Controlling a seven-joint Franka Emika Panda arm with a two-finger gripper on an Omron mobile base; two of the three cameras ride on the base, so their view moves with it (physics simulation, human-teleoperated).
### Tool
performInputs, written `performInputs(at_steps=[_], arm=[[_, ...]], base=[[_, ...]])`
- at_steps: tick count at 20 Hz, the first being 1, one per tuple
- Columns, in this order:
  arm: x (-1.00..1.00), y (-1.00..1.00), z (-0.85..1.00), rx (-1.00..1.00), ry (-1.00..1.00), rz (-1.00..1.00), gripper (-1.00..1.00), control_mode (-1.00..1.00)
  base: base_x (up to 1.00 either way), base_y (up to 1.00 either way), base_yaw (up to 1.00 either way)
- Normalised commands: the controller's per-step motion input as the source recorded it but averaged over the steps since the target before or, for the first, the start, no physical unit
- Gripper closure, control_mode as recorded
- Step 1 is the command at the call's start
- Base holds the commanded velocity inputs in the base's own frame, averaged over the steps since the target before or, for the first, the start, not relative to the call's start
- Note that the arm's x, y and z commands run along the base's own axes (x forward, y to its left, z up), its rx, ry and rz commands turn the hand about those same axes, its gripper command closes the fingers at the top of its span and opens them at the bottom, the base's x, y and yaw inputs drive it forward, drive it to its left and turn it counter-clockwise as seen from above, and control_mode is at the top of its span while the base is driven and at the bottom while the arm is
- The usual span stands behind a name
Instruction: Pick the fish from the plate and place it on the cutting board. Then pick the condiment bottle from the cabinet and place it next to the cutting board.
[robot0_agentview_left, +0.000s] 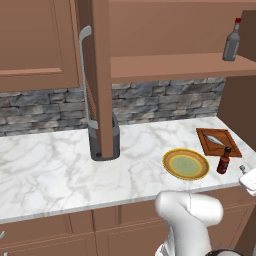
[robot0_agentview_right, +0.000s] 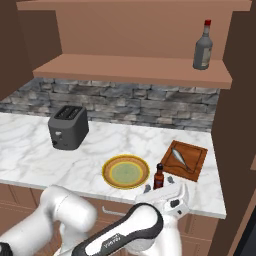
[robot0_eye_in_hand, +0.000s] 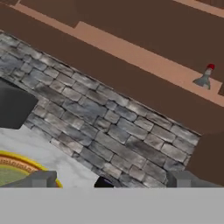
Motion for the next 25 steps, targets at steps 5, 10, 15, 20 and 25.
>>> performInputs(at_steps=[5,10,15,20,25], arm=[[-0.50,0.04,0.26,-0.37,0.00,-0.01,-1.00,-1.00],[-0.54,0.14,0.16,-0.41,0.00,-0.05,-1.00,-1.00],[-0.56,0.21,0.35,-0.43,0.00,-0.05,-1.00,-1.00],[-0.50,0.28,0.60,-0.43,-0.03,-0.04,-1.00,-1.00],[-0.47,0.28,0.76,-0.43,-0.07,-0.02,-1.00,-1.00]], base=[[0.00,0.00,0.00],[0.00,0.00,0.00],[0.00,0.00,0.00],[0.00,0.00,0.00],[0.00,0.00,0.00]])
